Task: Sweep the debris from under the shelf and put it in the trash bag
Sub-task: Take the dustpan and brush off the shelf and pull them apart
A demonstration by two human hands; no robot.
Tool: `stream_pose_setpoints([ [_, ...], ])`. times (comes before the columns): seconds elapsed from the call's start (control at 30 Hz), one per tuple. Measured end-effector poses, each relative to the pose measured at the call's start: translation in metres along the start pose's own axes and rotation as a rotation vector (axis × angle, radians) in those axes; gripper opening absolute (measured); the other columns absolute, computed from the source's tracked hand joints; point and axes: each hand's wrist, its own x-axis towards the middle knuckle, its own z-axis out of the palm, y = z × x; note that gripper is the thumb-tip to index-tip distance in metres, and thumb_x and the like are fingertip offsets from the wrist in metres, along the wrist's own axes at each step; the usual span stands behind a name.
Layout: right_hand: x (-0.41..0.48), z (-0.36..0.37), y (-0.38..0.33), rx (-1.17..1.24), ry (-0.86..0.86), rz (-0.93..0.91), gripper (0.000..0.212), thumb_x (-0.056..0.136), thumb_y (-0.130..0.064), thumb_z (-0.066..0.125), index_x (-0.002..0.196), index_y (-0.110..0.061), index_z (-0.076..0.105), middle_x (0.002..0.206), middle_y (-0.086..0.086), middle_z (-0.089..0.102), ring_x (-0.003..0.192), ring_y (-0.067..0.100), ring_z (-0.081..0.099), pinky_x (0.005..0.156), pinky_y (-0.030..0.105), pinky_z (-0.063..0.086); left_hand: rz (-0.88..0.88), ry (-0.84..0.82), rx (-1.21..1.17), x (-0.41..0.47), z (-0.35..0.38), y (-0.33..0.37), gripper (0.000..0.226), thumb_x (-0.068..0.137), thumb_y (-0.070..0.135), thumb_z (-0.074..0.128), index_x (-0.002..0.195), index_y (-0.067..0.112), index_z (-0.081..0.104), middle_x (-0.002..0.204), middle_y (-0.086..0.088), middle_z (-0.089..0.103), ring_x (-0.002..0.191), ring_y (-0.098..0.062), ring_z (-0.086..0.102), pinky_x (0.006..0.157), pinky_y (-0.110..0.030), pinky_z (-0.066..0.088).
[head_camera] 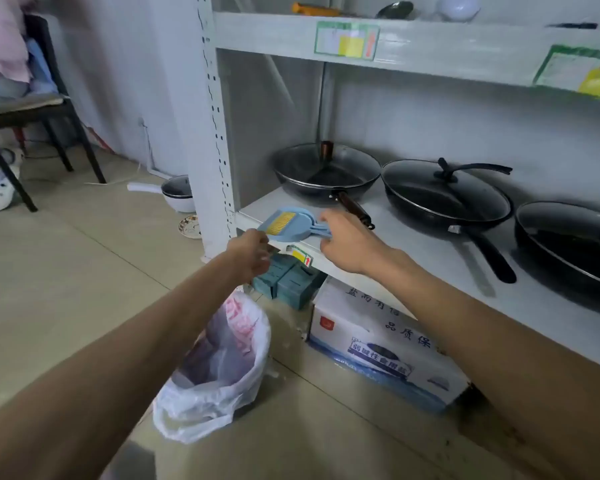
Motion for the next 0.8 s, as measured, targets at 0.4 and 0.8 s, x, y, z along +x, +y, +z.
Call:
stream_pose_setpoints([
  [0.4, 0.081, 0.050, 0.025, -0.325, -0.073, 0.030, 0.034, 0.082, -0.010, 0.057, 0.115, -0.004, 0.055, 0.114, 0.016, 0.059, 0.101, 0.031, 0.057, 0.076, 0.034, 0.046, -0.195, 0.102, -0.338, 0.084, 0.019, -0.006, 0.030, 0.097, 0.033, 0.037, 0.088, 0.011, 0.055, 0.088, -0.006, 0.060, 0.073, -0.019, 0.056, 0.057, -0.025, 0.045],
  [0.8, 0.107, 0.078, 0.038, -0.471, -0.126, 0.105, 0.038, 0.091, -0.017, 0.047, 0.127, -0.005, 0.050, 0.131, 0.017, 0.051, 0.118, 0.034, 0.049, 0.088, 0.038, 0.042, -0.188, 0.145, -0.406, 0.124, 0.021, 0.000, 0.032, 0.100, 0.025, 0.035, 0.072, 0.010, 0.037, 0.067, -0.003, 0.036, 0.055, -0.014, 0.029, 0.059, -0.022, 0.036],
])
